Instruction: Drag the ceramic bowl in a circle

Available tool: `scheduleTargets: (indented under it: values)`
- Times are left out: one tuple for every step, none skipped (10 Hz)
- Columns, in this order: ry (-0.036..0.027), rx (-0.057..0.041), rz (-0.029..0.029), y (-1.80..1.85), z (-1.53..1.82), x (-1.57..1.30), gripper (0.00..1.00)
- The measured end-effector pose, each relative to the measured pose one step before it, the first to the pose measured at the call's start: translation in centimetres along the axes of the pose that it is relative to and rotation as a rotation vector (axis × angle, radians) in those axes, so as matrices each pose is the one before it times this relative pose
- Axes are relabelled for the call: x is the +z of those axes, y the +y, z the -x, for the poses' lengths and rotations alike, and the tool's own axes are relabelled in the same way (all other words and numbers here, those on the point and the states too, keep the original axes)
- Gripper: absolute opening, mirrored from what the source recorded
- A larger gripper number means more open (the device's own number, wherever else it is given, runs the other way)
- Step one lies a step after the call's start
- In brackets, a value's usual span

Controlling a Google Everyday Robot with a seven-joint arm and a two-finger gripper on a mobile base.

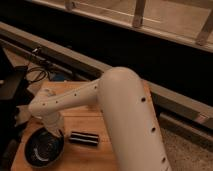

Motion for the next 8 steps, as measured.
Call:
scheduleTargets:
  values:
    - [-0.00508,0.01713,-0.00591,-0.770,0.010,-0.371,0.00]
    - [-0.00887,0.01280,-0.00045,-0.597,0.149,-0.356,0.00]
    - [-0.01380,0.01834,0.00012,-0.862,0.330,-0.415,0.00]
    - [-0.01996,0.00491,0.00786,-0.138,0.538,-0.120,0.00]
    - [-0.02256,-0.00767,0.01549,0.644,0.583,-0.269,0.00]
    - [-0.01712,-0.02025,0.01453,1.129,0.635,-0.169,0.00]
    - [-0.01476,-0.03585,0.01976,1.688,0.596,0.030,0.00]
    - [-0.00837,-0.03242,0.02277,1.466,0.116,0.115,0.00]
